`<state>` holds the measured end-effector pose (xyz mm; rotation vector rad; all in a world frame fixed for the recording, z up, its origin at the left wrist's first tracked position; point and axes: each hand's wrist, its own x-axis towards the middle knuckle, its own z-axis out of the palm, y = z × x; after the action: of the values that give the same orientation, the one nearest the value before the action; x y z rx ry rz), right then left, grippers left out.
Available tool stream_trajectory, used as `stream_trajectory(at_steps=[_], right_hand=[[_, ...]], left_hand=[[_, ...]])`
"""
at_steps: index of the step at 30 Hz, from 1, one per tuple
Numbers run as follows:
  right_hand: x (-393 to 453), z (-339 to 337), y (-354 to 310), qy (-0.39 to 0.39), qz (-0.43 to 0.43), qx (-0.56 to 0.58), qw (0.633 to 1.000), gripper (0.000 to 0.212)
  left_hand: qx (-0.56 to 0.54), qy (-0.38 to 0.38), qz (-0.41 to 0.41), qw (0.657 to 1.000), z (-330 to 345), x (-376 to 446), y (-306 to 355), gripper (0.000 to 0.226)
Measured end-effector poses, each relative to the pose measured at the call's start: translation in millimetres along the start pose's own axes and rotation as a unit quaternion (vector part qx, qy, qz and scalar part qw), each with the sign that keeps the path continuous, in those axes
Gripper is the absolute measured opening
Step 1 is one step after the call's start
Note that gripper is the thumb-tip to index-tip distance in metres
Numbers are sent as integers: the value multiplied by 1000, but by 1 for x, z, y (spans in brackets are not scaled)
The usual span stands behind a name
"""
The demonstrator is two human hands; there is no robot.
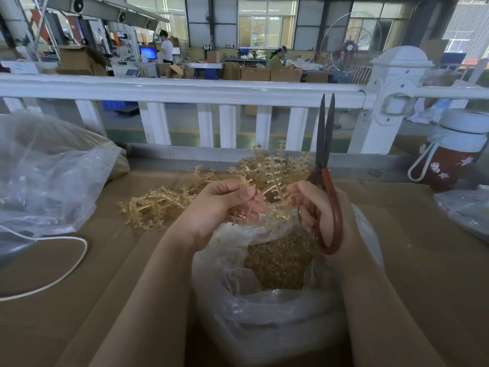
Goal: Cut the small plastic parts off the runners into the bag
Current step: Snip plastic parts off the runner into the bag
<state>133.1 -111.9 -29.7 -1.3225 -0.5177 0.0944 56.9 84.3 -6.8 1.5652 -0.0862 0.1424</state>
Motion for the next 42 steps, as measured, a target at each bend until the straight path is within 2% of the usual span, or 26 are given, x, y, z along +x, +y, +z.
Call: stream_trajectory(at_steps=[4,7,8,13,15,18,24,29,32,37,42], right_hand=[[-1,1,-3,0,25,-13,1000,38],[1,4,-4,-2,45,-32,998,8],[1,4,-4,-3,45,-40,998,4],[2,7,-3,10,36,-68,997,13],[2,8,-2,11,24,-83,996,14],[4,9,-1,17,22,-104,994,14],[4,9,1,6,12,-107,994,18],[2,12,0,-7,6,-118,993,19],[3,13,2,13,13,-135,991,14],[4,12,3,37,3,-132,991,14],[4,12,4,22,0,-155,988,10]], left_hand=[[17,-6,13,1000,0,1,0,22],[20,-7,17,1000,0,1,2,21],[24,-7,17,1000,1,1,2,20],[36,-4,3,999,3,2,2,19],[43,-10,-2,999,8,2,3,10],[58,-15,-18,998,15,4,1,25],[36,45,-29,998,23,8,-2,7],[29,49,-49,997,20,8,-2,11],[20,26,-58,998,22,8,-3,8],[47,40,-59,996,24,8,-4,23],[27,64,-46,997,23,9,-6,14]])
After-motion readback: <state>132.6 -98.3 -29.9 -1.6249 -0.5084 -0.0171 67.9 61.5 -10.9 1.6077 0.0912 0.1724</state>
